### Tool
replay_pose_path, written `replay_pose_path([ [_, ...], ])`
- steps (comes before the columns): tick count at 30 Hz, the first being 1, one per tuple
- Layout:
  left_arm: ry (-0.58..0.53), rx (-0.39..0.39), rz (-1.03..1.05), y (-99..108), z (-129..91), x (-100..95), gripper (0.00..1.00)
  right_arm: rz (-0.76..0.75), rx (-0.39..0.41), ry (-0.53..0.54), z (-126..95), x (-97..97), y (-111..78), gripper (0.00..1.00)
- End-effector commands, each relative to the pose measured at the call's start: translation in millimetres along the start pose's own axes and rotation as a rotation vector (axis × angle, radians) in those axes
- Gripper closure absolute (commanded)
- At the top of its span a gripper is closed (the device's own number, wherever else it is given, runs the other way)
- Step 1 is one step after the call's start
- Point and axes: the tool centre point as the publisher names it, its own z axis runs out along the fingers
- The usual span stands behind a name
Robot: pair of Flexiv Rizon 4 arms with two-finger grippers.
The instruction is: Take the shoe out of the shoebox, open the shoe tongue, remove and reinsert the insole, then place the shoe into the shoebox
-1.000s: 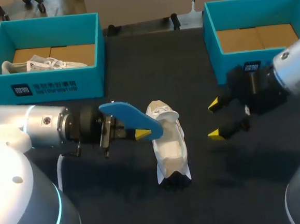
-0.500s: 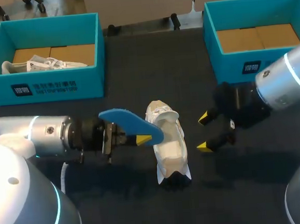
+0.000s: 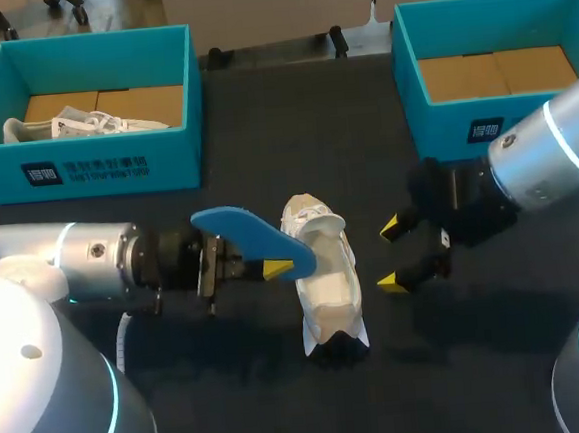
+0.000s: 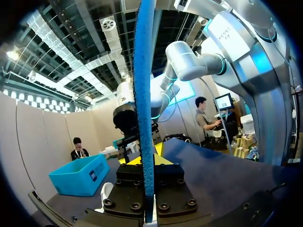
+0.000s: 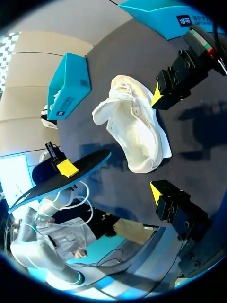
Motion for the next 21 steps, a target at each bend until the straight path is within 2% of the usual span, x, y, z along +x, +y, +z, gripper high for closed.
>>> replay_pose_path([
  [1,-0.002,0.000,0.001,1,1,1.3,1.00,0.000,0.001,-0.003,2,0.7,0.3,0.00],
  [8,-0.002,0.000,0.001,1,1,1.3,1.00,0.000,0.001,-0.003,2,0.7,0.3,0.00],
  [14,0.008,-0.008,0.015,5,9,0.2,1.00,-0.141,0.130,-0.079,5,-16.0,7.1,0.00],
  [21,0.000,-0.074,0.048,8,14,-5.0,1.00,-0.302,0.203,-0.114,16,-20.5,13.1,0.00],
])
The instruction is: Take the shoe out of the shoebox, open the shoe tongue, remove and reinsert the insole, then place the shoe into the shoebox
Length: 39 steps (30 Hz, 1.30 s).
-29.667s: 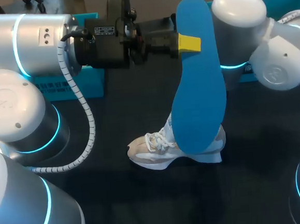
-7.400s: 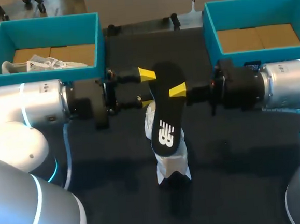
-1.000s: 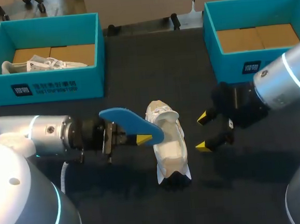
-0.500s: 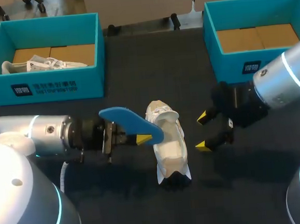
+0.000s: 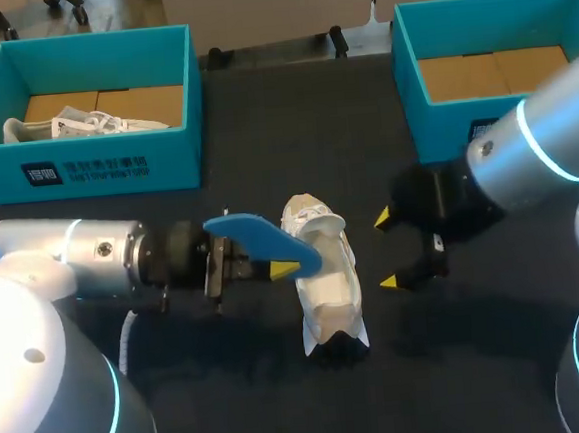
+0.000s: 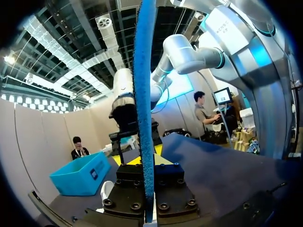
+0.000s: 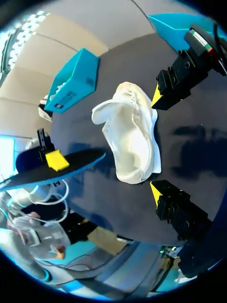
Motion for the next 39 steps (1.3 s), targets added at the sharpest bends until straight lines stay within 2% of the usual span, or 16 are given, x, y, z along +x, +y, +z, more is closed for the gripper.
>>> replay_pose_path([
  [1,-0.012,-0.031,0.013,-2,8,-3.7,1.00,-0.059,0.096,-0.021,14,-6.2,15.5,0.00],
  [3,-0.013,-0.039,0.018,-1,10,-5.4,1.00,-0.040,0.195,0.006,21,-7.4,17.5,0.00],
  [15,0.013,-0.076,0.091,2,23,-5.2,1.00,-0.040,0.195,0.006,21,-7.4,17.5,0.00],
  [19,0.014,-0.082,0.106,1,26,-1.9,1.00,-0.063,0.234,0.006,34,-5.4,9.2,0.00],
  [25,0.019,-0.097,0.124,3,27,0.6,1.00,-0.081,0.183,0.000,43,-5.5,-1.0,0.00],
  [39,0.014,-0.115,0.122,14,31,5.8,1.00,-0.071,0.174,-0.005,39,-17.9,-15.1,0.00],
])
